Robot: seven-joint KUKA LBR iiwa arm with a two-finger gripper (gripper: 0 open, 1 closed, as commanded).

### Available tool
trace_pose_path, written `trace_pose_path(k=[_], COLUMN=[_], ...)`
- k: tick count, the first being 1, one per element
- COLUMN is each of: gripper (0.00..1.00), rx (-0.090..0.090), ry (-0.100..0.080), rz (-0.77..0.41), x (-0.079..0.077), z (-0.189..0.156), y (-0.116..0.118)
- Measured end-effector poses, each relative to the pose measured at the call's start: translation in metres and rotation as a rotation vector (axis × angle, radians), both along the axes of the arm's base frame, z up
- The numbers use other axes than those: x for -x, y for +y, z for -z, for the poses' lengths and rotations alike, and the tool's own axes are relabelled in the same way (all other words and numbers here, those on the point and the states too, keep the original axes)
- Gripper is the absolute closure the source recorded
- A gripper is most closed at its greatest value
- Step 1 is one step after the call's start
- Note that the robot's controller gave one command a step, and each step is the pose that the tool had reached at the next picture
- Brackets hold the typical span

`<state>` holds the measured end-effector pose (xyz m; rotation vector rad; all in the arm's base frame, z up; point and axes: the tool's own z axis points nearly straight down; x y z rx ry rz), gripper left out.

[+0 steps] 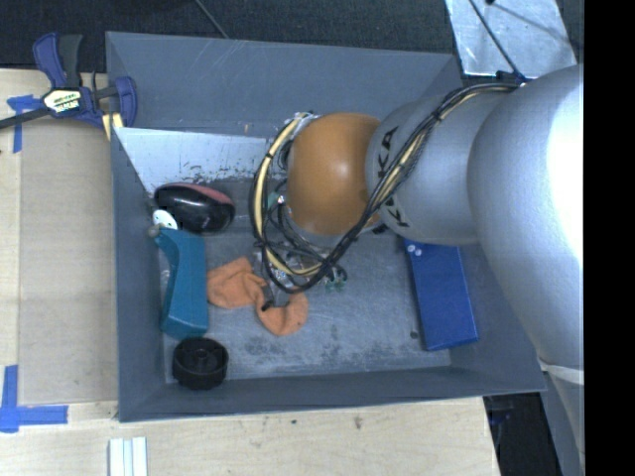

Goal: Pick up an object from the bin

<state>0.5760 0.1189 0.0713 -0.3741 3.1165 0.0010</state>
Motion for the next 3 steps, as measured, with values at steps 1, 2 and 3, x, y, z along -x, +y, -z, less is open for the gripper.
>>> trace_pose_path(k=[1, 2, 3], gripper=[1.0, 1.0, 1.0], rx=[0.0, 0.0, 0.0], ry=[0.0, 0.0, 0.0], rz=[0.001, -0.023, -0.023], x=[0.0, -0.004, -0.004], z=[0.0, -0.095, -0.095], y=[0.0, 0.012, 0.012])
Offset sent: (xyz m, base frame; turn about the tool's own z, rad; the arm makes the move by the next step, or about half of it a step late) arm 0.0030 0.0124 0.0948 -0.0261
